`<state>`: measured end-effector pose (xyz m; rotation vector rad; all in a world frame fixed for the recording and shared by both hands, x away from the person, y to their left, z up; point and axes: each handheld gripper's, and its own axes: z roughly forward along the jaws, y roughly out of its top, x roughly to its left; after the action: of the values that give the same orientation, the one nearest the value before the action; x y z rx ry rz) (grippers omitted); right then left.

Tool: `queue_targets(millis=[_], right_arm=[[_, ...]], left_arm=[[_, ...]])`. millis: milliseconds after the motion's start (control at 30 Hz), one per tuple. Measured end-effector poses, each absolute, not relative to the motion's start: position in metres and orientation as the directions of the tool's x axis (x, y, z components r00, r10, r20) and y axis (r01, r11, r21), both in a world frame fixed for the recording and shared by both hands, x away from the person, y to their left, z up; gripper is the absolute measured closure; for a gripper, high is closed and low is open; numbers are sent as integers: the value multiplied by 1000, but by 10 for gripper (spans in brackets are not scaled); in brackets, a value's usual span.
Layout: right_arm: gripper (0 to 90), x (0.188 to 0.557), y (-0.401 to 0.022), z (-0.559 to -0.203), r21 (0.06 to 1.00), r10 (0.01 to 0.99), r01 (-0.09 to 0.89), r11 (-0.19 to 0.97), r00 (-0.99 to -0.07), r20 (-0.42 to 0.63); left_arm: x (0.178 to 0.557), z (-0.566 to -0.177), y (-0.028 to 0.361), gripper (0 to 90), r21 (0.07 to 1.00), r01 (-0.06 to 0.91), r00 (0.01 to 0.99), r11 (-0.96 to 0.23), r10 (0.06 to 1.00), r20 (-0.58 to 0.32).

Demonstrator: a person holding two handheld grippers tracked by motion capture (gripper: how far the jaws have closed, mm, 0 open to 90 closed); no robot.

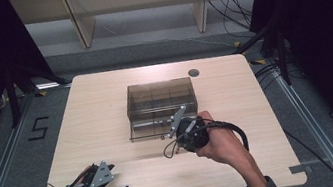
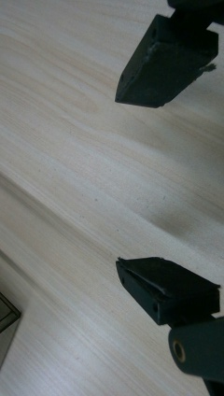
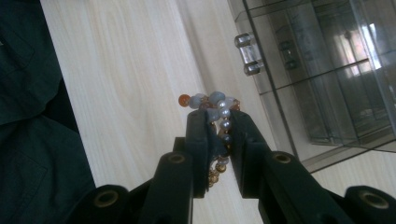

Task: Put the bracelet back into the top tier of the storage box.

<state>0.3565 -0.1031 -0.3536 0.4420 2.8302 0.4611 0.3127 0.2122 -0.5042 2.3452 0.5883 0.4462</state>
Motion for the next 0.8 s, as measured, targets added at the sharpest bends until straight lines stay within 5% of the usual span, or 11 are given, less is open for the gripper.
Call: queue_targets(millis=[800], right_arm=[[788,385,-115,-325,343,373,289,894,-903,-211]], left_arm=[[313,-504,212,162,684,293,845,-668,515,141]])
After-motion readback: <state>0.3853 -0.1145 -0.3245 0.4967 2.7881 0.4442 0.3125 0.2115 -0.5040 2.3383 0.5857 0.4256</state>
